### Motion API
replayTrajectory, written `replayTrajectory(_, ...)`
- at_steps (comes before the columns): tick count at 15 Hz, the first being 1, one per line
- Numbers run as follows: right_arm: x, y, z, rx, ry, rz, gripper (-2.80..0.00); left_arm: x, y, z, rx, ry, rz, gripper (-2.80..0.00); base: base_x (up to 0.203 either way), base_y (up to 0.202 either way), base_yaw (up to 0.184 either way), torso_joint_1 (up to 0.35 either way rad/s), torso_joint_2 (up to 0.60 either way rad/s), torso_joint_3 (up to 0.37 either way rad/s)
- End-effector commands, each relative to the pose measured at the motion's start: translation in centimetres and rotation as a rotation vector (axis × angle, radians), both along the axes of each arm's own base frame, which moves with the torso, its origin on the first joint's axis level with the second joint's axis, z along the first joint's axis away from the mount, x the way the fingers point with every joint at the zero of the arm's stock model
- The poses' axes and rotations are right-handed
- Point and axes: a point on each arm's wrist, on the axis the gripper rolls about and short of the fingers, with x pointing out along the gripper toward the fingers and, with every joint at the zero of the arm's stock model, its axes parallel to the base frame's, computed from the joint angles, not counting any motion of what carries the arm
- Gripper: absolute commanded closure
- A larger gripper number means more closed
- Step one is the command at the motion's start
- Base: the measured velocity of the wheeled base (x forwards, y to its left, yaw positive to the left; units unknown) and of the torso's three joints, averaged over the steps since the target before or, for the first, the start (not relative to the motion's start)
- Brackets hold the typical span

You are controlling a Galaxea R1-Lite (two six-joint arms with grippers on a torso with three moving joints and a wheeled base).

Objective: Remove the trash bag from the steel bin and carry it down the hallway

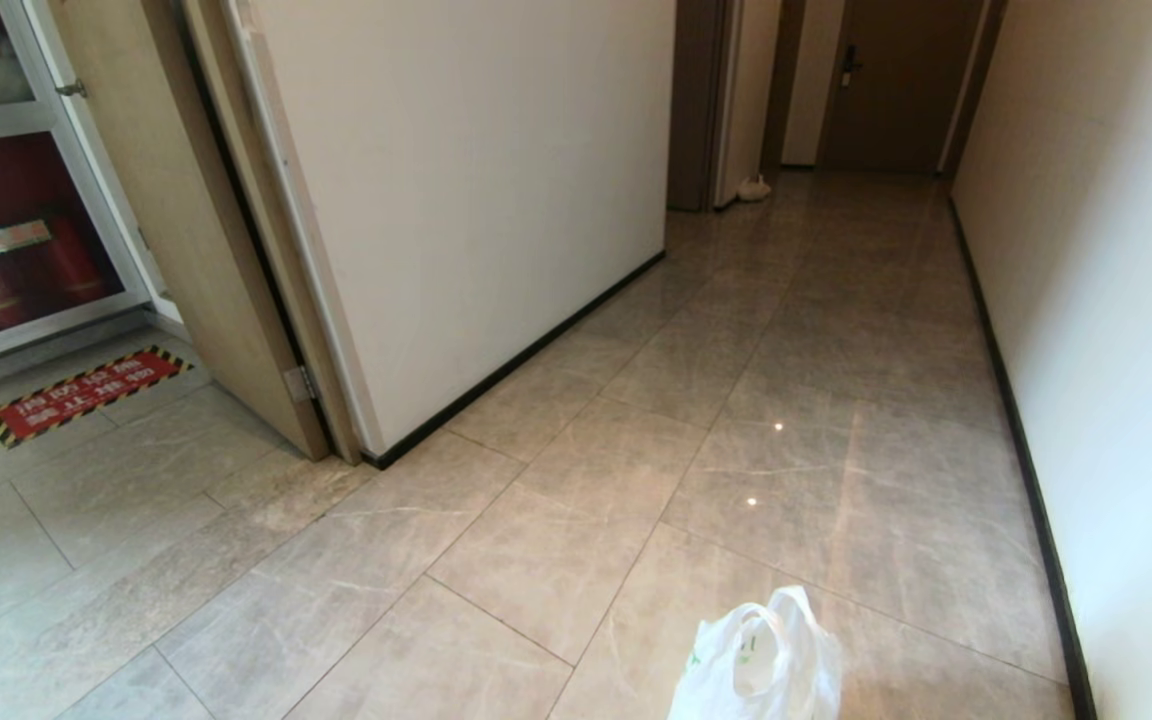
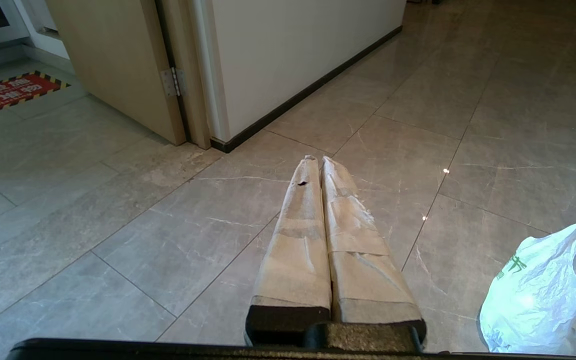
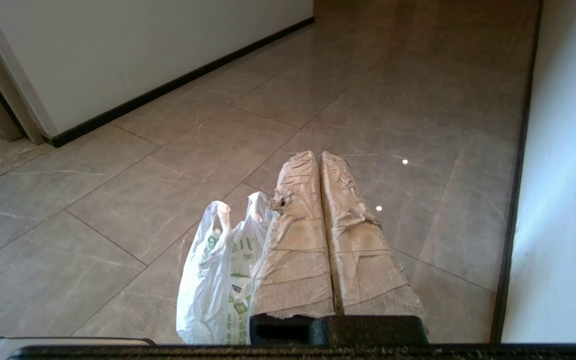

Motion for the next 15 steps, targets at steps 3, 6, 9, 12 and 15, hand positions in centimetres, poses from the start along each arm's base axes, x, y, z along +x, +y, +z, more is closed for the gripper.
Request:
replayTrajectory(3,0.0,0.01,-0.02,-0.01,0.001,0.003,0.0,0.0,0.0,0.0,0.001,0.0,0.0,0.0,0.0,0.0,0.0,0.0,0.0,0.0)
replayTrajectory(6,0.0,0.0,0.02,-0.008,-0.002,0.002,0.0,0.0,0.0,0.0,0.001,0.0,0.0,0.0,0.0,0.0,0.0,0.0,0.0,0.0)
replayTrajectory(9,0.0,0.01,-0.02,-0.009,0.001,0.003,0.0,0.0,0.0,0.0,0.001,0.0,0.0,0.0,0.0,0.0,0.0,0.0,0.0,0.0)
replayTrajectory(12,0.0,0.0,0.02,-0.002,-0.002,0.0,0.0,0.0,0.0,0.0,0.001,0.0,0.0,0.0,0.0,0.0,0.0,0.0,0.0,0.0)
replayTrajectory(15,0.0,0.0,0.02,-0.002,-0.002,0.0,0.0,0.0,0.0,0.0,0.001,0.0,0.0,0.0,0.0,0.0,0.0,0.0,0.0,0.0)
